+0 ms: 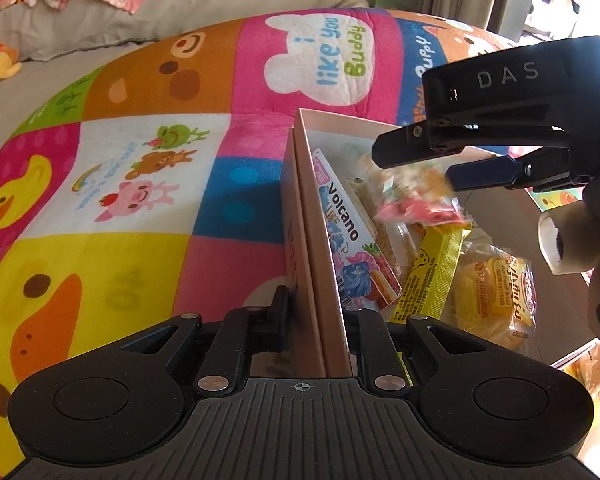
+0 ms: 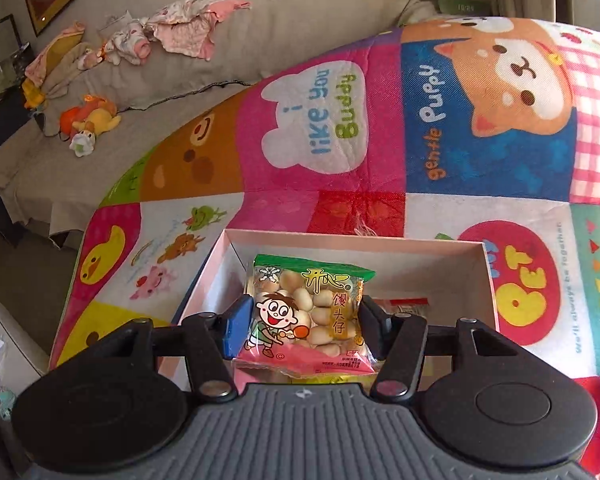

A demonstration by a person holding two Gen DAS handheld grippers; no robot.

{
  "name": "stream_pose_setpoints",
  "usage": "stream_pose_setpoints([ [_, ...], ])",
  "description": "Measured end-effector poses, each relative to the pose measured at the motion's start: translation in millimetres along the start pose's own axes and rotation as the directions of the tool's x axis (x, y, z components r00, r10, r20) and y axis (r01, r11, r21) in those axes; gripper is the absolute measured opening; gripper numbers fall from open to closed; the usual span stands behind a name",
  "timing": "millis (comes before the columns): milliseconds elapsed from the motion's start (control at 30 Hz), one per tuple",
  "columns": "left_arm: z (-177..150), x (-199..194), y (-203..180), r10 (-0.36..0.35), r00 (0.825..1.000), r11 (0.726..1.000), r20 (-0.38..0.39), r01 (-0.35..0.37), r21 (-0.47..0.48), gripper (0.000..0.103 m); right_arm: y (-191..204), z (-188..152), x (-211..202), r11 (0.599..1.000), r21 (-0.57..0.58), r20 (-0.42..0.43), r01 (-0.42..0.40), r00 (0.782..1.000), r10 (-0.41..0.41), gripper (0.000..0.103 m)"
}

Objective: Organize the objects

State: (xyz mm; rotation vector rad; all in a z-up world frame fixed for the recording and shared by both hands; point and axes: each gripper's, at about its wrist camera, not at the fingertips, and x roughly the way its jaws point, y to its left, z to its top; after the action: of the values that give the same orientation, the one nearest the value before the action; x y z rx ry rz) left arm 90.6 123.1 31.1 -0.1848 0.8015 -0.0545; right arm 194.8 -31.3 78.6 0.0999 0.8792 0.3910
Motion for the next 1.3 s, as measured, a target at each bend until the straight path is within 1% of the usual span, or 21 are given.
stream_pose_setpoints([
  [33,0,0,0,0.0,1.0,1.0,0.0,0.0,0.0,0.018,-3,1,2,1.0,0.022,-0.006,-0.012,1.0,0.012,0.069],
  [67,0,0,0,-0.001,1.0,1.0,0.001,0.001,0.0,0.018,-5,1,2,0.999,0.041,0.001,-0.018,1.0,0.018,0.071],
  [133,0,0,0,0.0,1.0,1.0,0.002,0.0,0.0,0.018,-11,-2,-7,0.999,0.036,0.017,-0.022,1.0,0.021,0.071],
  [233,-1,0,0,0.0,1.0,1.0,0.009,0.0,0.0,0.018,-25,-13,-40,1.0,0.004,0.083,0.02,0.996,-0.02,0.074],
  [333,-3,-1,-2,0.004,1.0,1.0,0.019,-0.005,0.006,0.018,-43,-37,-79,0.994,-0.045,0.16,0.1,0.983,-0.092,0.081],
  [433,-3,-1,-2,0.006,1.0,1.0,0.02,-0.006,0.009,0.018,-70,-71,-121,0.975,-0.067,0.224,0.211,0.956,-0.191,0.083],
  [500,-3,-1,-2,0.008,1.0,1.0,0.02,-0.009,0.011,0.018,-87,-94,-143,0.954,-0.072,0.253,0.293,0.93,-0.266,0.088],
  [533,-3,-1,-2,0.01,1.0,1.0,0.021,-0.01,0.01,0.018,-96,-105,-151,0.941,-0.065,0.257,0.333,0.916,-0.307,0.088],
  [600,-4,-1,-2,0.012,1.0,1.0,0.023,-0.012,0.01,0.018,-117,-128,-162,0.92,-0.023,0.239,0.392,0.895,-0.375,0.088],
  [633,-4,-1,-2,0.014,1.0,1.0,0.024,-0.014,0.009,0.018,-131,-141,-167,0.911,0.024,0.223,0.412,0.886,-0.407,0.088],
  [700,-4,-1,-3,0.018,1.0,1.0,0.022,-0.019,0.009,0.018,-154,-162,-173,0.896,0.111,0.202,0.429,0.873,-0.443,0.088],
  [800,-3,-1,-4,0.026,1.0,0.999,0.017,-0.027,0.018,0.018,-183,-186,-176,0.88,0.241,0.165,0.409,0.877,-0.452,0.081],
  [867,-3,-1,-5,0.03,0.999,0.999,0.012,-0.03,0.02,0.018,-193,-196,-174,0.869,0.286,0.15,0.404,0.877,-0.457,0.078],
  [933,-3,-1,-5,0.03,0.999,0.999,0.011,-0.03,0.022,0.018,-197,-206,-169,0.856,0.308,0.13,0.415,0.873,-0.47,0.078],
  [967,-3,-1,-4,0.029,1.0,0.999,0.012,-0.029,0.023,0.018,-198,-209,-166,0.857,0.313,0.122,0.41,0.877,-0.464,0.078],
  [1033,-3,-1,-4,0.027,1.0,0.999,0.013,-0.028,0.021,0.018,-194,-215,-163,0.868,0.315,0.117,0.384,0.892,-0.438,0.077],
  [1100,-3,-1,-4,0.031,0.999,0.999,0.01,-0.031,0.02,0.018,-183,-219,-163,0.877,0.283,0.129,0.389,0.891,-0.436,0.077],
  [1167,-4,-2,-5,0.037,0.999,0.999,0.009,-0.037,0.022,0.018,-173,-221,-166,0.914,0.254,0.14,0.317,0.923,-0.359,0.077],
  [1200,-5,-2,-6,0.039,0.999,0.999,0.011,-0.039,0.024,0.018,-167,-222,-168,0.939,0.234,0.138,0.25,0.948,-0.286,0.077],
  [1233,-6,-2,-6,0.04,0.999,0.999,0.013,-0.041,0.026,0.018,-161,-222,-171,0.953,0.22,0.143,0.207,0.96,-0.241,0.077],
  [1300,-6,-2,-6,0.039,0.999,0.999,0.016,-0.04,0.026,0.018,-147,-221,-177,0.968,0.179,0.167,0.174,0.965,-0.205,0.077],
])
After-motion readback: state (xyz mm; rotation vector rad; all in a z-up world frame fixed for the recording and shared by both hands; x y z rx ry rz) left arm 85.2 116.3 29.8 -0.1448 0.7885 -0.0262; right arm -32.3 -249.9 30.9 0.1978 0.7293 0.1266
